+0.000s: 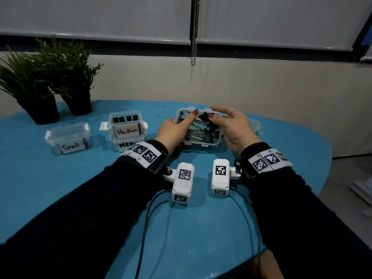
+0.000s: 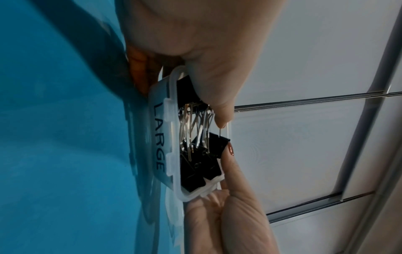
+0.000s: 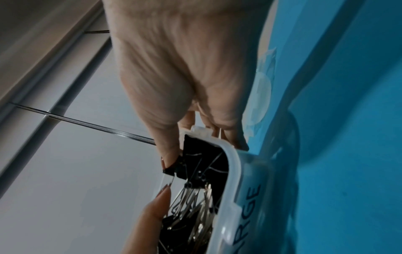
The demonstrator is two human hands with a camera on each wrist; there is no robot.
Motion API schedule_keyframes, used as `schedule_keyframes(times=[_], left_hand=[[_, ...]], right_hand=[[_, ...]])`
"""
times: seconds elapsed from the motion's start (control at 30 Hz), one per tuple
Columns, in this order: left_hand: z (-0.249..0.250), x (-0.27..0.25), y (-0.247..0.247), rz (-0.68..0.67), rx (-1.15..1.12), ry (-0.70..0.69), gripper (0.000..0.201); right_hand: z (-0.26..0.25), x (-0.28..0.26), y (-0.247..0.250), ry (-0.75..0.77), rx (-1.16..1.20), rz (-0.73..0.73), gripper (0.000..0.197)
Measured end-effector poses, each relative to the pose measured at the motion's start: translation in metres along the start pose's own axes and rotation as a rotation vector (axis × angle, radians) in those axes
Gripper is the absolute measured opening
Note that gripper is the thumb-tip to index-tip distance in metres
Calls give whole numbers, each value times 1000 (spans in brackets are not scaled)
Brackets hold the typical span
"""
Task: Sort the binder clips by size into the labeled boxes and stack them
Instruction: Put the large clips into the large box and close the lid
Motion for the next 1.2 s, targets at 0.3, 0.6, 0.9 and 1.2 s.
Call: schedule_keyframes(times=[0.3,0.6,0.9,1.2], left_hand=[[2,0,0,55,-83,18,49],[7,-5,-1,95,-214,126,28],[5,-7,0,30,-178,64,43],[6,-8,7,-106,-160,39,68]], right_hand=[[3,2,-2,21,-3,-37,26],[8,1,-9,53,-54,2,20],[13,9,-11,106,-142,62,25],[20,19,-7,75,-163,33,17]])
Point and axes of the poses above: each hand's wrist, its own x-axis towards the middle knuckle, its own y-axis out of the back of the hand, z = x × y, the point moved 2 cm from there along x, towards the middle knuckle, and after that the axes turned 6 degrees about z, right-handed, at the moved point
